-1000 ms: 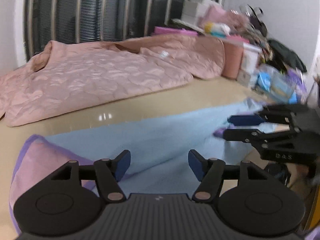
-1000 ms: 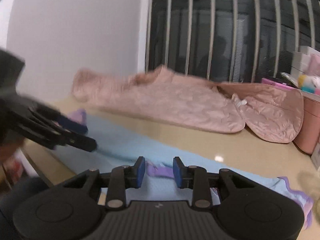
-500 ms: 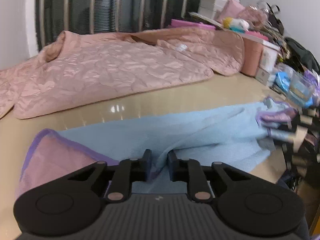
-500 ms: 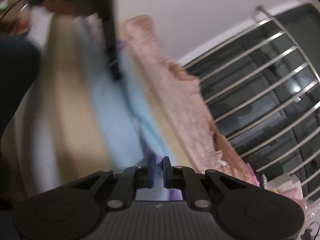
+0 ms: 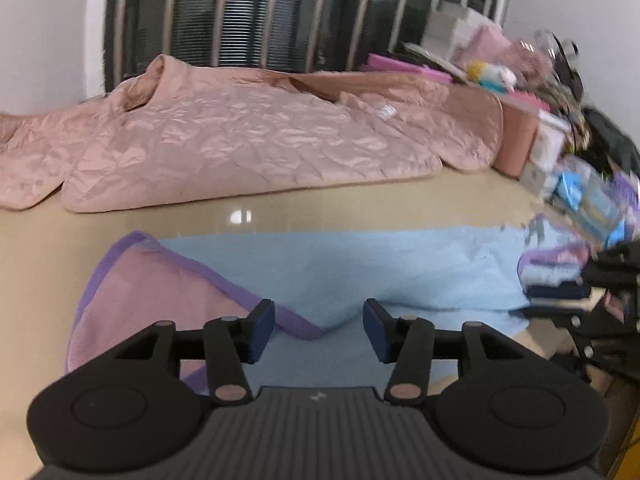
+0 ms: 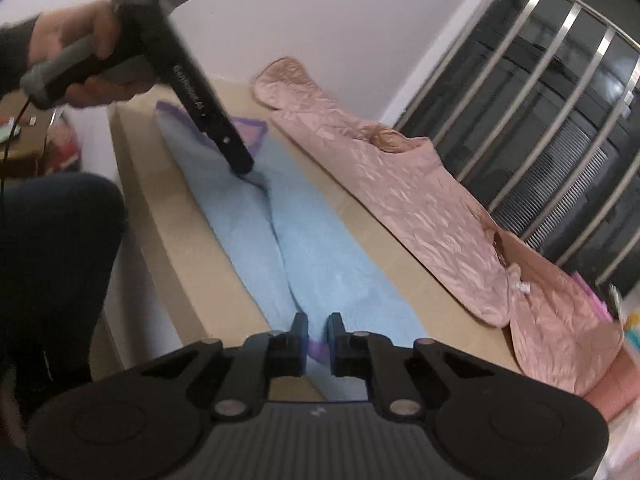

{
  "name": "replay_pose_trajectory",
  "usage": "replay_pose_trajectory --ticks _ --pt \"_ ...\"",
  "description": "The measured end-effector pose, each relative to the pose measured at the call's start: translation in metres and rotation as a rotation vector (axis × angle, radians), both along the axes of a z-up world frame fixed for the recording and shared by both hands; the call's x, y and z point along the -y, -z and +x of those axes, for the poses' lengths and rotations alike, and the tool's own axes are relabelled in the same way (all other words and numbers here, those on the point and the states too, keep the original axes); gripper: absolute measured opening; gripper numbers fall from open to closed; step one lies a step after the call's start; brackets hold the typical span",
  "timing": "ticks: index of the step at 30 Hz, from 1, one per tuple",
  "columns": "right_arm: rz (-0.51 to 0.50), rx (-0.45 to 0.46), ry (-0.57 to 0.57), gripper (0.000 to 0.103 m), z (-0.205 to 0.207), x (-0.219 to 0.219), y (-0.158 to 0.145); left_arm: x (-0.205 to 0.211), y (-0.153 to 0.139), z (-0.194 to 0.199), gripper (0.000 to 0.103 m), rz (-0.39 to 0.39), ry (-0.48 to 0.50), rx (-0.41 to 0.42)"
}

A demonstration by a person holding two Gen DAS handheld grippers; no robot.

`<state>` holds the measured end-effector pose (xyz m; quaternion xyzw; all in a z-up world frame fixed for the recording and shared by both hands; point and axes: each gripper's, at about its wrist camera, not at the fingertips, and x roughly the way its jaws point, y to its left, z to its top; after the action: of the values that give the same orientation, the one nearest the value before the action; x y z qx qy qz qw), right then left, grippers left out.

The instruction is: Fold clothes

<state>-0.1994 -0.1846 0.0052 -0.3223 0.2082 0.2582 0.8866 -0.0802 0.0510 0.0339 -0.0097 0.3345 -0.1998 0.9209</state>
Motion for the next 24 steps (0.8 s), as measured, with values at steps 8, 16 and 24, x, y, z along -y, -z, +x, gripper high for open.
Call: replay_pose_trajectory --ticks 8,16,24 --pt "0.067 -0.031 0.017 0.010 -0.001 0.010 -0.004 0.008 -0.009 0.009 0.055 -0.069 -0.011 0.012" --pt "0.134 -0.037 0.020 0.011 0.014 0.013 -0.002 0.017 0.013 0.021 0.059 0.014 -0.032 -0.023" --pt "0.248 -0.126 0.020 0.003 0.013 0.035 -0.011 -0.003 0.010 0.016 0.059 0.006 -0.091 -0.025"
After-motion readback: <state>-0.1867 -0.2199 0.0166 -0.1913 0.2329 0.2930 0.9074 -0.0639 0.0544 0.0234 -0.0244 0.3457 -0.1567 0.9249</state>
